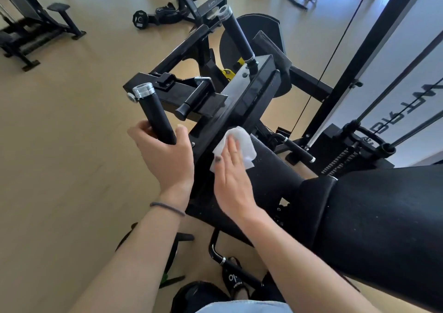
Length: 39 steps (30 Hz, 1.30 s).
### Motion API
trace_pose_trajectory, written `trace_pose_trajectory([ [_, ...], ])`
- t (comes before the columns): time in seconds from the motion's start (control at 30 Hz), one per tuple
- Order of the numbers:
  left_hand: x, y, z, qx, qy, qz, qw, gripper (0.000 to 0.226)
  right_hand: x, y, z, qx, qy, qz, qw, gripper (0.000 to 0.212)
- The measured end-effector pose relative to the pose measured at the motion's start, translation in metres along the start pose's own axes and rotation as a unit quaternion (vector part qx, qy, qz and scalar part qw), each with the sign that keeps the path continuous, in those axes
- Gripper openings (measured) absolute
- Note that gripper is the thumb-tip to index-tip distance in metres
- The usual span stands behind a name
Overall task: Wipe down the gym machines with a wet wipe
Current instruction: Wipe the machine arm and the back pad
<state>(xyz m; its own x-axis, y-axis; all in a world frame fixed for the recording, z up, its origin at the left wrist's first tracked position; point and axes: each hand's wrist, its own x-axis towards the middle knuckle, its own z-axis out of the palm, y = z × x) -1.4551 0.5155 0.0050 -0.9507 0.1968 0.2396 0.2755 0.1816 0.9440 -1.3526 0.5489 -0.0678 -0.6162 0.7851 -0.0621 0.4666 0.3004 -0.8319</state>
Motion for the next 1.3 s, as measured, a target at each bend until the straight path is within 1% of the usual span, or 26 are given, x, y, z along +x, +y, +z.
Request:
trace_pose_trajectory([
  [0.07,-0.001,-0.003,-0.006,0.039,0.041,0.034,0.998,0.038,0.039,0.006,-0.025,0.009,0.000,0.023,1.000,0.058],
  [0.1,-0.004,-0.004,-0.008,0.061,0.059,0.064,0.994,0.036,0.053,0.008,-0.034,0.015,-0.001,0.030,0.999,0.058],
  [0.13,-0.007,-0.003,-0.009,0.074,0.058,0.108,0.990,0.032,0.060,0.009,-0.039,0.026,0.001,0.034,0.999,0.058],
  [0.17,-0.011,0.001,-0.007,0.082,0.033,0.160,0.983,0.028,0.061,0.008,-0.041,0.041,0.004,0.037,0.998,0.058],
  [0.2,-0.014,0.005,-0.002,0.089,-0.010,0.212,0.973,0.024,0.056,0.006,-0.039,0.056,0.006,0.038,0.998,0.057],
  [0.23,-0.015,0.010,0.006,0.099,-0.058,0.249,0.962,0.021,0.046,0.003,-0.034,0.064,0.005,0.032,0.997,0.055],
  [0.27,-0.012,0.014,0.018,0.111,-0.100,0.267,0.952,0.020,0.032,0.000,-0.027,0.065,0.003,0.018,0.998,0.054],
  [0.37,0.010,0.027,0.061,0.153,-0.176,0.255,0.938,0.016,0.001,-0.001,-0.016,0.083,-0.020,-0.016,0.996,0.052],
  [0.43,0.025,0.025,0.085,0.196,-0.211,0.235,0.928,0.016,0.015,0.006,-0.028,0.107,-0.028,-0.004,0.994,0.051],
  [0.5,0.035,0.014,0.104,0.251,-0.233,0.209,0.916,0.017,0.044,0.016,-0.046,0.104,-0.010,0.007,0.994,0.051],
  [0.57,0.039,0.002,0.115,0.308,-0.243,0.199,0.898,0.018,0.080,0.024,-0.069,0.062,0.002,0.009,0.998,0.052],
  [0.67,0.037,-0.006,0.123,0.362,-0.240,0.229,0.871,0.023,0.131,0.028,-0.102,0.024,0.010,0.025,0.999,0.053],
  [0.77,0.035,-0.004,0.124,0.395,-0.232,0.268,0.847,0.030,0.155,0.024,-0.111,0.079,0.041,0.051,0.995,0.052],
  [0.83,0.034,-0.004,0.124,0.410,-0.239,0.279,0.835,0.034,0.144,0.022,-0.097,0.122,0.049,0.062,0.989,0.053],
  [0.9,0.034,-0.005,0.124,0.419,-0.245,0.276,0.829,0.034,0.116,0.019,-0.076,0.148,0.040,0.062,0.986,0.056],
  [0.97,0.035,-0.006,0.126,0.427,-0.244,0.274,0.827,0.033,0.086,0.017,-0.058,0.144,0.027,0.041,0.988,0.056],
  [1.03,0.035,-0.006,0.126,0.431,-0.244,0.273,0.825,0.033,0.081,0.021,-0.057,0.128,0.024,0.021,0.991,0.057],
  [1.13,0.035,-0.006,0.126,0.432,-0.248,0.263,0.827,0.031,0.127,0.035,-0.082,0.107,0.040,0.028,0.993,0.055],
  [1.23,0.035,-0.006,0.126,0.435,-0.246,0.259,0.827,0.031,0.191,0.040,-0.119,0.130,0.061,0.080,0.986,0.057],
  [1.3,0.034,-0.005,0.125,0.437,-0.247,0.260,0.825,0.030,0.204,0.041,-0.126,0.140,0.072,0.087,0.984,0.057],
])
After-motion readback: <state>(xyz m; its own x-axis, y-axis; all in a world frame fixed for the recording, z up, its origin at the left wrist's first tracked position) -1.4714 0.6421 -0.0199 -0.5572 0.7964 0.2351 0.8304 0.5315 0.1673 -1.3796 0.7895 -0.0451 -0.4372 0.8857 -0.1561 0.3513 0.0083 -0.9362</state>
